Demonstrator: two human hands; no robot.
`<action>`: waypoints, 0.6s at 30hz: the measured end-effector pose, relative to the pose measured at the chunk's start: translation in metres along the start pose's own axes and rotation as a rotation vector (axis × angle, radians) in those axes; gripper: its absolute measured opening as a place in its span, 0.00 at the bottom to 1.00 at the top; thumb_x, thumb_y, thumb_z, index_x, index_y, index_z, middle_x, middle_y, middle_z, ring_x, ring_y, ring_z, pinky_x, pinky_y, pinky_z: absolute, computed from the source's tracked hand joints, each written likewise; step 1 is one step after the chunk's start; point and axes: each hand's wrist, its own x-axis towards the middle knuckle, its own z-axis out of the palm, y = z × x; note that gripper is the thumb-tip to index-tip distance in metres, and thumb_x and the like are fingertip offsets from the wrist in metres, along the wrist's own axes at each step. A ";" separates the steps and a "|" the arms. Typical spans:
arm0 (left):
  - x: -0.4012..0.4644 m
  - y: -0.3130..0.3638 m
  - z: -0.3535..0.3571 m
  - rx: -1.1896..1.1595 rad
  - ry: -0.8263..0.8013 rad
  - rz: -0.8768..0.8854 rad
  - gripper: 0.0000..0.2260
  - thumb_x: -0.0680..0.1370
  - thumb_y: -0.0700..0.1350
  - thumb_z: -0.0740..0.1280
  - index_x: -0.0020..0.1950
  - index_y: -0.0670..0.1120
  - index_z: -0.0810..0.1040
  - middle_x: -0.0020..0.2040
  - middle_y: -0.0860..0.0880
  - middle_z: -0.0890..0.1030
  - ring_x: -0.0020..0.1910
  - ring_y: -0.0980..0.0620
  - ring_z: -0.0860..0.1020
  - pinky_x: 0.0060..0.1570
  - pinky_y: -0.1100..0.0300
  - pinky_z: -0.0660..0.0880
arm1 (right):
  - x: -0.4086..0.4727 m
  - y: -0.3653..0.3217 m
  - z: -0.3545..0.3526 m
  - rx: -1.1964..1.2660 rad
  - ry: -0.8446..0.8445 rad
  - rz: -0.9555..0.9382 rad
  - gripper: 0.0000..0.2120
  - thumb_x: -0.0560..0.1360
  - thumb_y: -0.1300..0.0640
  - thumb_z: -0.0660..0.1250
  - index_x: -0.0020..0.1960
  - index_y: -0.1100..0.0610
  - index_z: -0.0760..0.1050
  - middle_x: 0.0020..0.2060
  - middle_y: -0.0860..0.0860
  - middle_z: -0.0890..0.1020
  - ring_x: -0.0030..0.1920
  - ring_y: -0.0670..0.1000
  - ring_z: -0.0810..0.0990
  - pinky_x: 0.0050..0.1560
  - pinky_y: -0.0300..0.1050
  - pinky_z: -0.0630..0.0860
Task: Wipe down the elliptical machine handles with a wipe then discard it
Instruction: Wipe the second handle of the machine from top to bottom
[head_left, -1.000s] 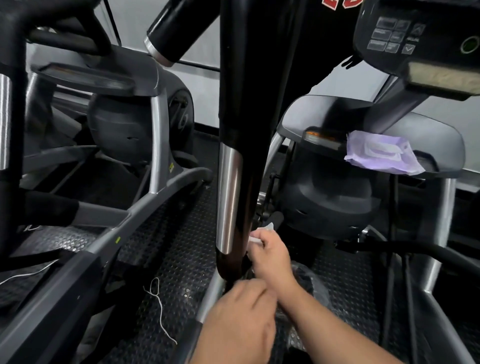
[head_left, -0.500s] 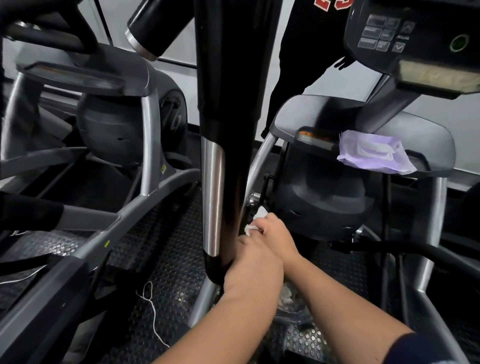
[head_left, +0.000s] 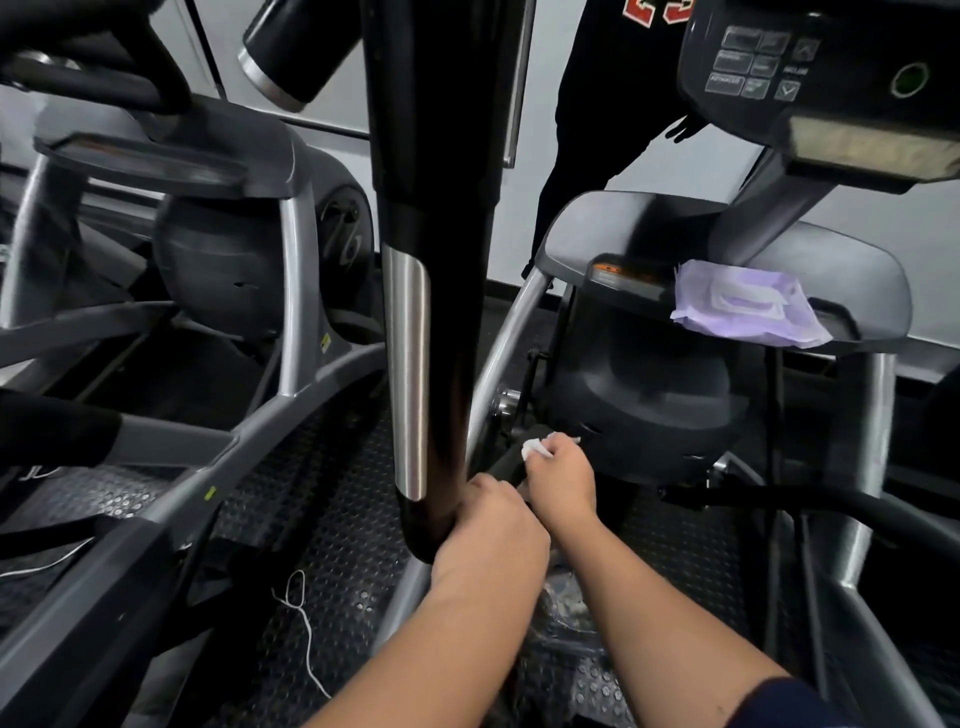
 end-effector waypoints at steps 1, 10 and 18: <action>0.000 0.000 0.000 0.004 0.005 0.001 0.15 0.78 0.31 0.54 0.60 0.34 0.75 0.53 0.32 0.76 0.54 0.38 0.74 0.48 0.47 0.73 | -0.002 0.003 0.003 -0.015 0.003 -0.012 0.11 0.75 0.55 0.62 0.35 0.57 0.68 0.36 0.52 0.79 0.34 0.54 0.76 0.34 0.45 0.66; 0.001 0.000 -0.003 0.042 0.014 -0.020 0.14 0.78 0.33 0.55 0.59 0.36 0.76 0.52 0.35 0.76 0.52 0.40 0.74 0.41 0.49 0.69 | -0.020 0.000 0.008 0.321 0.069 0.149 0.08 0.78 0.61 0.64 0.41 0.57 0.68 0.34 0.54 0.73 0.32 0.50 0.68 0.25 0.38 0.62; 0.005 -0.001 -0.002 0.042 0.021 -0.013 0.14 0.79 0.33 0.55 0.62 0.34 0.74 0.56 0.34 0.75 0.54 0.39 0.74 0.47 0.49 0.71 | -0.035 -0.016 -0.005 0.520 -0.107 0.353 0.14 0.77 0.71 0.57 0.35 0.59 0.63 0.26 0.52 0.65 0.19 0.44 0.63 0.20 0.34 0.59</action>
